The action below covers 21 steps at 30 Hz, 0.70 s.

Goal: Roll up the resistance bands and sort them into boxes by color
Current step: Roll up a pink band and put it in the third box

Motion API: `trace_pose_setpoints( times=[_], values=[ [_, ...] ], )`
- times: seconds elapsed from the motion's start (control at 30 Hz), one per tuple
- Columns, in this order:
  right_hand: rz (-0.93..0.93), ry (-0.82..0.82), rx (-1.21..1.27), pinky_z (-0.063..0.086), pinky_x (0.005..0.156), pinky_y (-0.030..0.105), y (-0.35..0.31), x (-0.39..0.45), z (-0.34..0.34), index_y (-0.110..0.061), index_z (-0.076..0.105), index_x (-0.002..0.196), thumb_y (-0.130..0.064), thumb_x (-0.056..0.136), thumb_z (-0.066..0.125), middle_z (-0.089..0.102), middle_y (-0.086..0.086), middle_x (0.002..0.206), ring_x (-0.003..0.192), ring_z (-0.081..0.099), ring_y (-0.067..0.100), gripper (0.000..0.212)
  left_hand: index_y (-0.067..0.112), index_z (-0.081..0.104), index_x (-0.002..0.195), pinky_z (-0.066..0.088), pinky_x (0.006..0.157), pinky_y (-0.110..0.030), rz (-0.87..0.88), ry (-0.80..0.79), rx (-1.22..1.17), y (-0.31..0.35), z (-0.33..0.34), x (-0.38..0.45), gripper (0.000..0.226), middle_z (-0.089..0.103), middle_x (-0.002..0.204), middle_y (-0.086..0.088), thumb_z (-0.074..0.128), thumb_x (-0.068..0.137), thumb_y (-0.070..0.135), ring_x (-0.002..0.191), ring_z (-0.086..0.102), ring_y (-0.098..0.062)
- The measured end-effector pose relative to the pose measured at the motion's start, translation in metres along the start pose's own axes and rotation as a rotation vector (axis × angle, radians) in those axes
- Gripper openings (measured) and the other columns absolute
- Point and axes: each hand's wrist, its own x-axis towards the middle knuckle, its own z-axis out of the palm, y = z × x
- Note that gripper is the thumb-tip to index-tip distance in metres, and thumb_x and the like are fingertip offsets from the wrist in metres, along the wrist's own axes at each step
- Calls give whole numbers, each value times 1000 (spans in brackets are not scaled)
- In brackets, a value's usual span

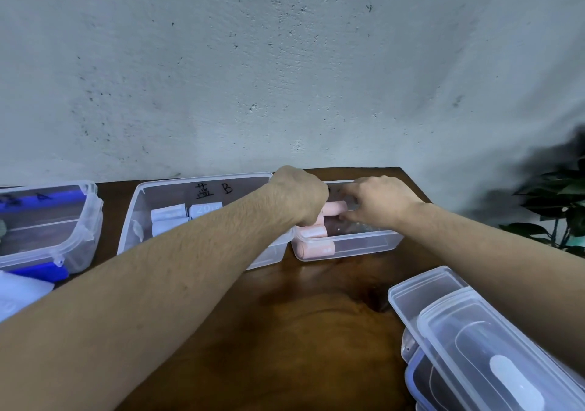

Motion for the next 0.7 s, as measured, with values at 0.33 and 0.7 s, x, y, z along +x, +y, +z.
trace_pose_setpoints(
  times=[0.33, 0.7],
  values=[
    [9, 163, 155, 48, 72, 32, -4, -29, -22, -35, 64, 115, -49, 96, 48, 71, -5, 109, 98, 65, 25, 28, 33, 67, 112, 34, 61, -30, 8, 283, -201, -1, -7, -42, 30, 65, 103, 6, 41, 96, 36, 91, 60, -23],
    [-159, 225, 316, 56, 78, 35, -50, -106, -47, -39, 64, 115, -50, 96, 45, 72, -13, 106, 95, 67, 16, 29, 41, 67, 111, 47, 74, -30, -152, 303, -444, 28, 7, -148, 29, 67, 114, 15, 44, 94, 43, 103, 61, -16]
  ],
)
